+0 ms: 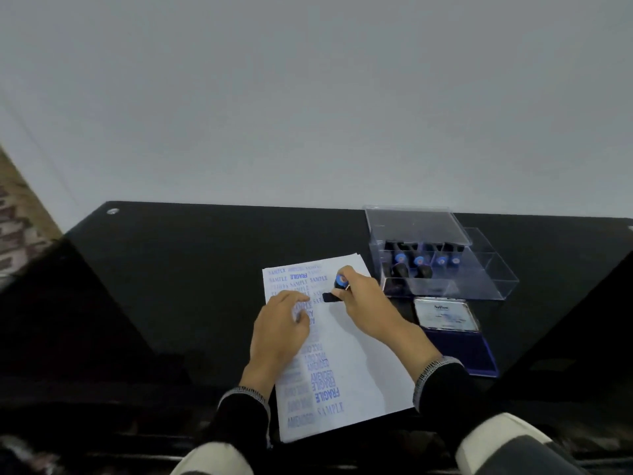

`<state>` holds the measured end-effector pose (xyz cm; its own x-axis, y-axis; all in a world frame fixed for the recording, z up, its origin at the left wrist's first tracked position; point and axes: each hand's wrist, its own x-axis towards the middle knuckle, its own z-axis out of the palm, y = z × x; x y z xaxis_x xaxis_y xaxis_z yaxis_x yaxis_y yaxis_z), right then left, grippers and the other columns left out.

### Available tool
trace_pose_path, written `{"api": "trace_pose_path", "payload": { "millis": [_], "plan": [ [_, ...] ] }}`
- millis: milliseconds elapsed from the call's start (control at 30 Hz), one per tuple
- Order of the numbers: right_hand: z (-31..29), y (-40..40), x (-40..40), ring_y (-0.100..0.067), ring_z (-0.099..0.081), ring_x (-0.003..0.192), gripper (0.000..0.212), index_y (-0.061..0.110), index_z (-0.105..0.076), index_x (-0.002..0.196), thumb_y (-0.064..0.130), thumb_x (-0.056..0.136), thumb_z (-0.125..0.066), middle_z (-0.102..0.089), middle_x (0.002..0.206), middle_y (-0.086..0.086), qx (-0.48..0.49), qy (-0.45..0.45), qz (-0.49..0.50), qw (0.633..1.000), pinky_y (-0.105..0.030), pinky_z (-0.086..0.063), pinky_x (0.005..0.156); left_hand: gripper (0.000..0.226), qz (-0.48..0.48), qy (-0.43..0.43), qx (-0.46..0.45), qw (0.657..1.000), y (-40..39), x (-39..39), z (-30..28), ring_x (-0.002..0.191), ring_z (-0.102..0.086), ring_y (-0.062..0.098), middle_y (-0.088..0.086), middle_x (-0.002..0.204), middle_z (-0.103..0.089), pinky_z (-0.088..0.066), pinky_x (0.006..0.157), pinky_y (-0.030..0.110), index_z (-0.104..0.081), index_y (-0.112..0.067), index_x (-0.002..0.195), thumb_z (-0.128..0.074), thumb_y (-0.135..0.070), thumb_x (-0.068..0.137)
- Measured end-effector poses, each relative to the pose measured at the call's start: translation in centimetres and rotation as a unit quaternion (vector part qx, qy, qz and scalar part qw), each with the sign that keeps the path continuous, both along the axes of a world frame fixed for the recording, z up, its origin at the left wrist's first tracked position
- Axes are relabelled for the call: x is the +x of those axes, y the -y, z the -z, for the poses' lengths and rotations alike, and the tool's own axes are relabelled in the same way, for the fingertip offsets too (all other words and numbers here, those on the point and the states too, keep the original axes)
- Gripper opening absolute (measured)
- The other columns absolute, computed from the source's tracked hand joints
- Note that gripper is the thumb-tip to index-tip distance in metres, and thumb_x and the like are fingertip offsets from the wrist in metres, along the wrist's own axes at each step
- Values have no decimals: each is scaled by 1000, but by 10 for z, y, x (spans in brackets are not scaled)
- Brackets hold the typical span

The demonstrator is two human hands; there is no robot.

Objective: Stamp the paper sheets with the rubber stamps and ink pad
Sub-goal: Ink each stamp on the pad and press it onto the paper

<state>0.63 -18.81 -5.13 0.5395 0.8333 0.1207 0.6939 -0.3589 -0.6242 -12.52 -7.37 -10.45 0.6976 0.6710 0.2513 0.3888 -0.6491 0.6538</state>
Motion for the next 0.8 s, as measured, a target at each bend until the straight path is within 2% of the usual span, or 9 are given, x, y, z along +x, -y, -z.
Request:
{"api": "trace_pose_path", "payload": {
  "millis": [67, 167, 233, 333, 467, 667, 800],
  "plan": [
    [0, -8, 2, 9, -51, 64, 9, 12, -43, 102, 6, 97, -46, -51, 85, 0, -29, 25, -22, 999, -26, -40, 60, 27, -3, -3, 2, 1000, 0, 0, 0, 103, -53, 1, -18, 114, -57, -39, 85, 18, -62, -31, 112, -58, -20, 88],
    [-1, -16, 2, -20, -58, 83, 17, 14, -44, 111, 8, 96, -48, -60, 98, -11, -57, 46, -27, 997, -37, -49, 71, 26, 2, -2, 7, 1000, 0, 1, -1, 104, -51, 2, -18, 113, -57, -36, 87, 19, -62, -32, 112, -56, -20, 89],
    [-1, -18, -1, -30, -58, 86, 18, 14, -44, 114, 13, 96, -48, -62, 101, -14, -72, 64, -27, 995, -42, -50, 73, 26, 3, -4, 12, 1000, 0, 1, -2, 104, -49, 1, -18, 113, -56, -33, 86, 18, -62, -31, 112, -55, -20, 90],
    [-2, -19, -5, -31, -57, 81, 20, 14, -43, 117, 19, 97, -48, -62, 101, -14, -93, 85, -18, 992, -44, -51, 72, 26, 3, -9, 19, 1000, -1, 1, -1, 106, -49, 2, -18, 115, -56, -31, 88, 17, -62, -31, 113, -55, -21, 90],
    [-5, -18, -8, -31, -57, 76, 20, 13, -42, 116, 17, 97, -46, -62, 98, -14, -114, 105, -13, 988, -43, -51, 68, 25, 5, -18, 23, 1000, -1, 2, 0, 106, -48, 2, -19, 115, -55, -31, 88, 17, -62, -32, 113, -54, -21, 91],
    [-8, -19, -14, -25, -46, 70, 19, 11, -41, 115, 15, 97, -45, -58, 94, -11, -124, 139, -17, 982, -29, -30, 51, 22, 2, -19, 24, 1000, -1, 1, 1, 105, -48, 1, -20, 113, -56, -32, 87, 17, -63, -30, 109, -54, -22, 91],
    [-9, -18, -18, -21, -42, 65, 21, 10, -41, 115, 18, 97, -47, -52, 88, -6, -124, 151, -17, 980, -23, -23, 47, 22, 0, -14, 22, 1000, -1, 1, 2, 104, -48, 0, -20, 113, -56, -31, 86, 17, -64, -30, 108, -55, -22, 90]
  ]
}}
